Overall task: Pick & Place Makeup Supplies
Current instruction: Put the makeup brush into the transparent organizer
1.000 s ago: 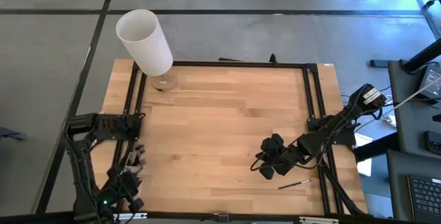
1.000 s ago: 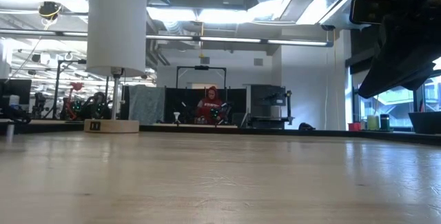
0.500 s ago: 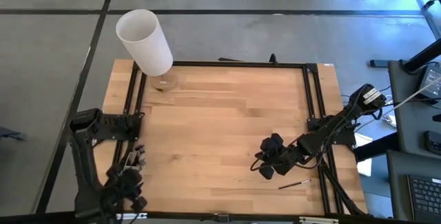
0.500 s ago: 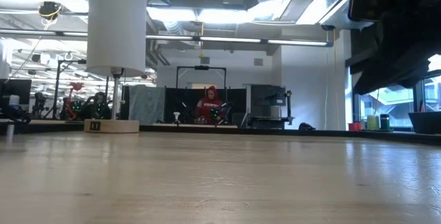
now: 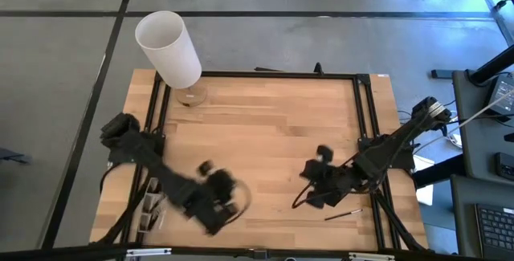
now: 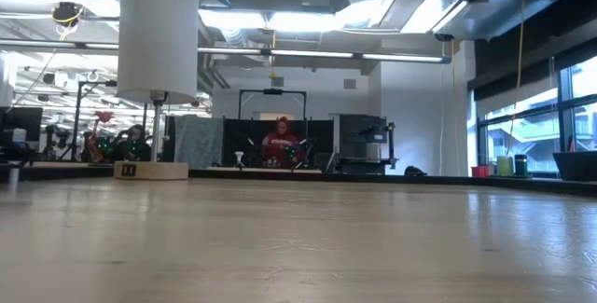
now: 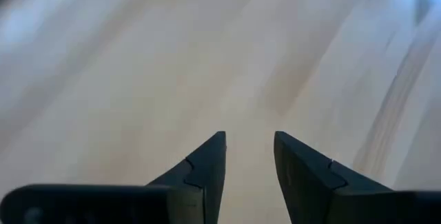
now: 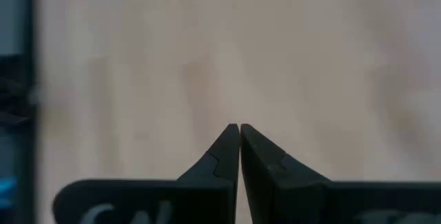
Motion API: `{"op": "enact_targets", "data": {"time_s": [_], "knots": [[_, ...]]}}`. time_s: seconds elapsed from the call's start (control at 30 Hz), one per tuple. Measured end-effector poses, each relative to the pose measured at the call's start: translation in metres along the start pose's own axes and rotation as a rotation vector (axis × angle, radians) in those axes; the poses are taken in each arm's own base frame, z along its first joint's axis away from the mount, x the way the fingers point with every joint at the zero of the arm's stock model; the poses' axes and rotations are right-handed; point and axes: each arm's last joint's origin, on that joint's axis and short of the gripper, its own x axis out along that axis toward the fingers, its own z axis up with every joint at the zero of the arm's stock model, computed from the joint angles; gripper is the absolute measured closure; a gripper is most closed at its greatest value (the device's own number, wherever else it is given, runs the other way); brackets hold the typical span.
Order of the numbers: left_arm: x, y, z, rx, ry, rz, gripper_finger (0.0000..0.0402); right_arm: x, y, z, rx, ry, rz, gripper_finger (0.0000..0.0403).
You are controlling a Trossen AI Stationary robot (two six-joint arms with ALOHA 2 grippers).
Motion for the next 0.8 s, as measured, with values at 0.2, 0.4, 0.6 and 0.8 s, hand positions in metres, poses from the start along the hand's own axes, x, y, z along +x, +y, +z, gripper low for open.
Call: {"op": "enact_targets", "data": {"time_s": [0.2, 0.4, 0.6, 0.8], "knots": [[0.045, -0.016, 0.057, 0.143, -0.285, -0.196, 0.0285, -0.038, -0.017, 0.013, 0.034, 0.123, -0.120, 0.0386], [0.077, -0.012, 0.055, 0.181, -0.388, -0.297, 0.0290, -0.026, -0.010, -0.017, 0.082, 0.384, 0.001, 0.0386], [0.096, -0.003, 0.029, 0.150, -0.390, -0.274, 0.0290, -0.002, -0.012, -0.062, 0.091, 0.691, 0.103, 0.0354], [0.101, 0.001, 0.003, 0.118, -0.388, -0.244, 0.0290, 0.007, -0.013, -0.104, 0.139, 0.866, 0.095, 0.0316]]}}
